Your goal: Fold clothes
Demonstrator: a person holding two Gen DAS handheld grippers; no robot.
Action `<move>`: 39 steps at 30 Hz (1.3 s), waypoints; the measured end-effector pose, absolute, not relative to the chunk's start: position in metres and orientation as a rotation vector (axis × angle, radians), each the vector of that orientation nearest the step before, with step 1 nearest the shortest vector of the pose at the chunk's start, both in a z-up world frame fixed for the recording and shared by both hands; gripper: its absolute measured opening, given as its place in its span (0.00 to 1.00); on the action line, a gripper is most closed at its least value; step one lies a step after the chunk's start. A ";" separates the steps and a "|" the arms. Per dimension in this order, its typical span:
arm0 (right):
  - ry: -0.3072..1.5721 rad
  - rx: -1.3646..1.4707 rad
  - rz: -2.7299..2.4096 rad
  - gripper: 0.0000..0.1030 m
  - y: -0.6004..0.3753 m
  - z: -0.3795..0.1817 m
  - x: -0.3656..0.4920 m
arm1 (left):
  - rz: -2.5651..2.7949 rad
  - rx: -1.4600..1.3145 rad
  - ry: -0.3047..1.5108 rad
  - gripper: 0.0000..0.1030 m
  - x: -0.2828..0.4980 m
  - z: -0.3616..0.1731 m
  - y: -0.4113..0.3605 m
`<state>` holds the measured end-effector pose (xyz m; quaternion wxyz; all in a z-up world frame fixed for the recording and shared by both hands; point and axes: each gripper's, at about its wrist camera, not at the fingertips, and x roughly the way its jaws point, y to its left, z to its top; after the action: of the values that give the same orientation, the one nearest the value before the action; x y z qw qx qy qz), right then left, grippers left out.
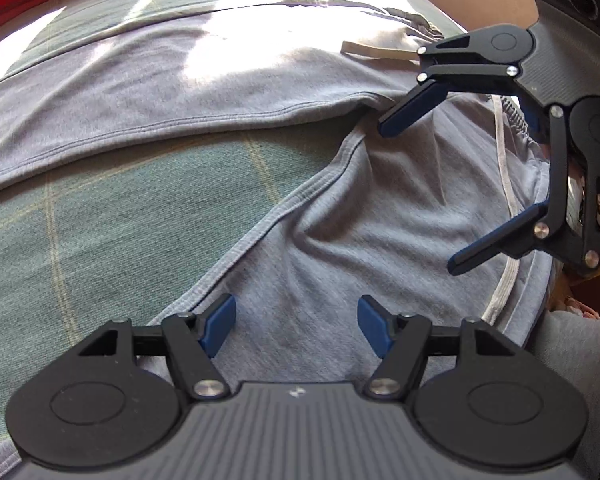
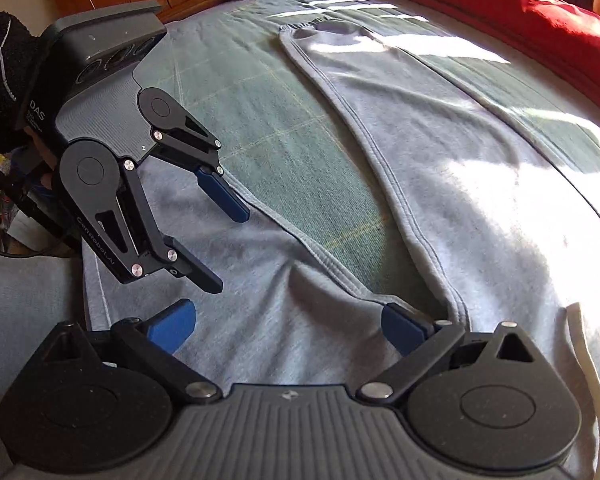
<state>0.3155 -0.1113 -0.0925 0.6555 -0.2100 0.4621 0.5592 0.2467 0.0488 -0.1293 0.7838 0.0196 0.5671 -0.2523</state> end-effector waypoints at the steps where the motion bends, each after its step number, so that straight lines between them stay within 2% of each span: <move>1: 1.059 -0.471 1.278 0.98 -0.105 -0.097 0.317 | -0.540 0.034 1.227 0.65 0.247 -0.132 0.052; 5: 1.214 -0.453 1.191 0.98 -0.096 -0.136 0.337 | -0.539 0.011 1.222 0.66 0.249 -0.138 0.063; 6: 1.218 -0.451 1.181 0.95 -0.098 -0.141 0.341 | -0.538 0.014 1.218 0.66 0.251 -0.139 0.065; 18: 1.155 -0.525 1.285 0.95 -0.095 -0.110 0.333 | -0.607 -0.004 1.224 0.66 0.250 -0.115 0.074; 24: 1.191 -0.537 1.294 0.95 -0.076 -0.135 0.327 | -0.525 0.039 1.247 0.66 0.250 -0.140 0.077; 29: 1.157 -0.514 1.298 0.97 -0.064 -0.131 0.330 | -0.538 0.030 1.234 0.66 0.250 -0.125 0.082; 35: 1.107 -0.717 1.411 0.96 -0.090 -0.114 0.307 | -0.672 0.007 1.170 0.66 0.246 -0.106 0.065; 39: 0.990 -0.973 1.508 0.96 -0.114 -0.112 0.278 | -0.762 -0.084 1.158 0.67 0.257 -0.115 0.042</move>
<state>0.2776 -0.1144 -0.1121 0.5195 -0.4057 0.4127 0.6287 0.2570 0.0418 -0.1151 0.7684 -0.0389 0.5337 -0.3510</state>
